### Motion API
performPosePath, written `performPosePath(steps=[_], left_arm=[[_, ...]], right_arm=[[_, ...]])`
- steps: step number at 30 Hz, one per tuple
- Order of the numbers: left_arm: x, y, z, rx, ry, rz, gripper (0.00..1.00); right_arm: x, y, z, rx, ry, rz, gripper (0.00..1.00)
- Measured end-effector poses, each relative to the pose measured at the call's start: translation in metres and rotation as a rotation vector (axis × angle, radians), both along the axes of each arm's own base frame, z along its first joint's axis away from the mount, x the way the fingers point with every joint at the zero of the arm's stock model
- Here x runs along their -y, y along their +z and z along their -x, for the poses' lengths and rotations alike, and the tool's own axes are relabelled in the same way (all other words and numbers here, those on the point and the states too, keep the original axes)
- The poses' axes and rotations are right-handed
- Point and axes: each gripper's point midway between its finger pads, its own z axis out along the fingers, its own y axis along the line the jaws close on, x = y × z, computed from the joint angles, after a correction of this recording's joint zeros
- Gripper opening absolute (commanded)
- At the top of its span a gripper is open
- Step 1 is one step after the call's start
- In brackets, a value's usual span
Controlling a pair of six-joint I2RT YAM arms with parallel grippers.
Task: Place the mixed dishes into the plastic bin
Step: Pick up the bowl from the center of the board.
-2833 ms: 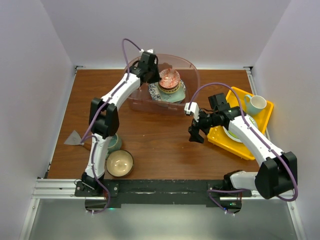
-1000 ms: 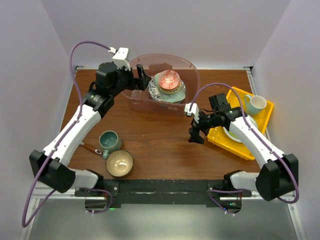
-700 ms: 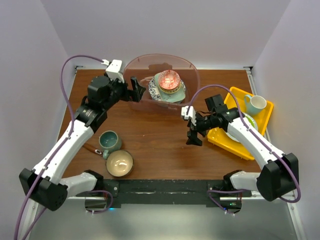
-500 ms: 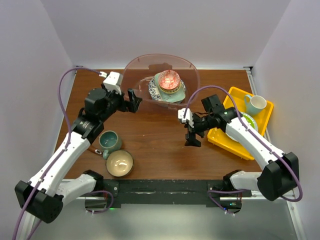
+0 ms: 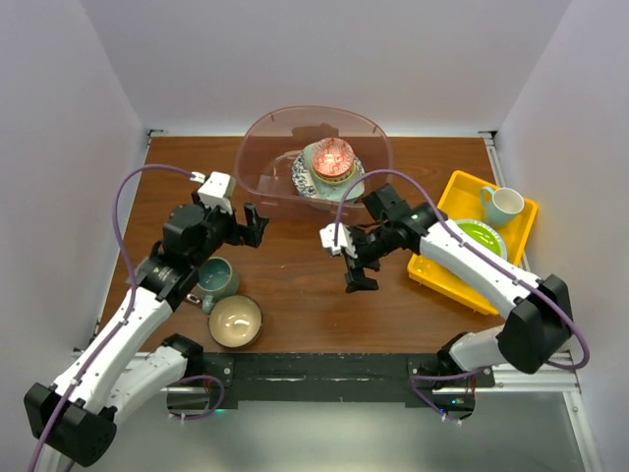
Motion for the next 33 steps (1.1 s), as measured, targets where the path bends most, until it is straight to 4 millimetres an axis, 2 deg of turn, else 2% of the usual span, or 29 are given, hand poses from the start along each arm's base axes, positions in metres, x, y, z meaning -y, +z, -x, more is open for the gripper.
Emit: performPosePath(steps=[8,14,25,33], left_arm=[[-0.016,0.0,0.006,0.027,0.062,-0.018,1.0],[-0.026,0.006,0.009,0.057,0.101,-0.023,1.0],[-0.046,0.013,0.012,0.09,0.192,-0.049,1.0],[-0.061,0.021,0.017,0.119,0.251,-0.051,1.0]], right_arm=[[-0.046,-0.02,0.034,-0.014,0.183,0.077,0.98],[-0.072,-0.034,0.054,0.015,0.274,0.141,0.98],[-0.11,-0.041,0.075,0.121,0.383,0.206,0.98],[-0.132,-0.04,0.083,0.171,0.425,0.218,0.98]])
